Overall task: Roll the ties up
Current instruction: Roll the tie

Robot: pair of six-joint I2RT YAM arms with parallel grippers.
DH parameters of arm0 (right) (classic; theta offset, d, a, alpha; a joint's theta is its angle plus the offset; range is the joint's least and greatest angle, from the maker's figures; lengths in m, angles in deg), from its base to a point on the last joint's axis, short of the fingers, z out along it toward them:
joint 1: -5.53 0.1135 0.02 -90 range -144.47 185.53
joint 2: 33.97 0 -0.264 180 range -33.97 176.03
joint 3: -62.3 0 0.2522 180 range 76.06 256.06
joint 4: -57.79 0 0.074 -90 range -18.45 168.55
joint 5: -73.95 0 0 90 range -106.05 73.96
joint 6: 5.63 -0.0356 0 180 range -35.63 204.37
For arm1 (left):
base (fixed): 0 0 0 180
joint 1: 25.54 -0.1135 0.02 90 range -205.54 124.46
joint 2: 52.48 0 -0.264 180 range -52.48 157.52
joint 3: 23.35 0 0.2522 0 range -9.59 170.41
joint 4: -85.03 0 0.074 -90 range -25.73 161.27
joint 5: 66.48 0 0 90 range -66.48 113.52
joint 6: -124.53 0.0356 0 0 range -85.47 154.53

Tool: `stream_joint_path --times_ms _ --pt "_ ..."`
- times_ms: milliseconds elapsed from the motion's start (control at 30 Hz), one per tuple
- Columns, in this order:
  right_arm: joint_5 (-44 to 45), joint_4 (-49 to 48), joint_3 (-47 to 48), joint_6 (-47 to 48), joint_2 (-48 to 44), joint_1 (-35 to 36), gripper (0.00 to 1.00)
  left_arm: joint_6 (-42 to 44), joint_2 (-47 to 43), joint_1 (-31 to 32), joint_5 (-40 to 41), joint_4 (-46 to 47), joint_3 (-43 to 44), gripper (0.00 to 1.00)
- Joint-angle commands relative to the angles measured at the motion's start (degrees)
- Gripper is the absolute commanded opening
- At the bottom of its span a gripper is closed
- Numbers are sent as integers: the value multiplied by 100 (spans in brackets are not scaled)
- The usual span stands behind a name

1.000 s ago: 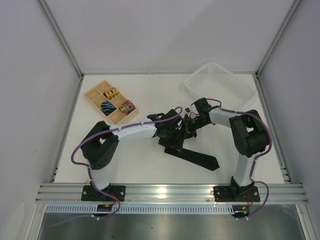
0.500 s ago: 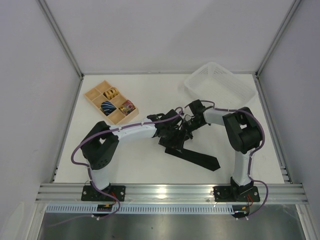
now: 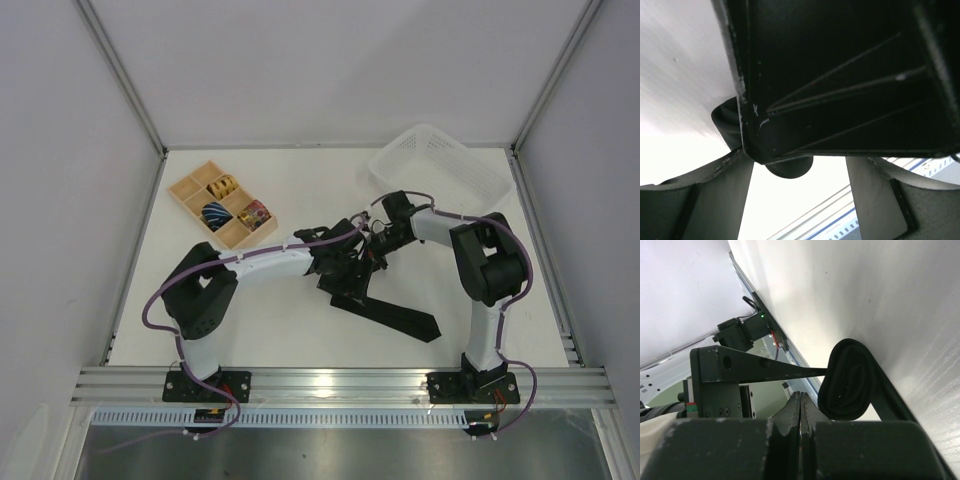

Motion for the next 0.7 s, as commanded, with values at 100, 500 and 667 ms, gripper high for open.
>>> stream_joint_path --times_ms 100,500,667 --pt "-200 -113 -98 32 -187 299 0 166 72 61 -27 -53 46 78" --pt "239 -342 -713 31 -126 361 0 157 54 61 -27 -36 19 78" --pt "485 -377 -1003 58 -301 273 0 148 19 52 -62 -27 28 79"
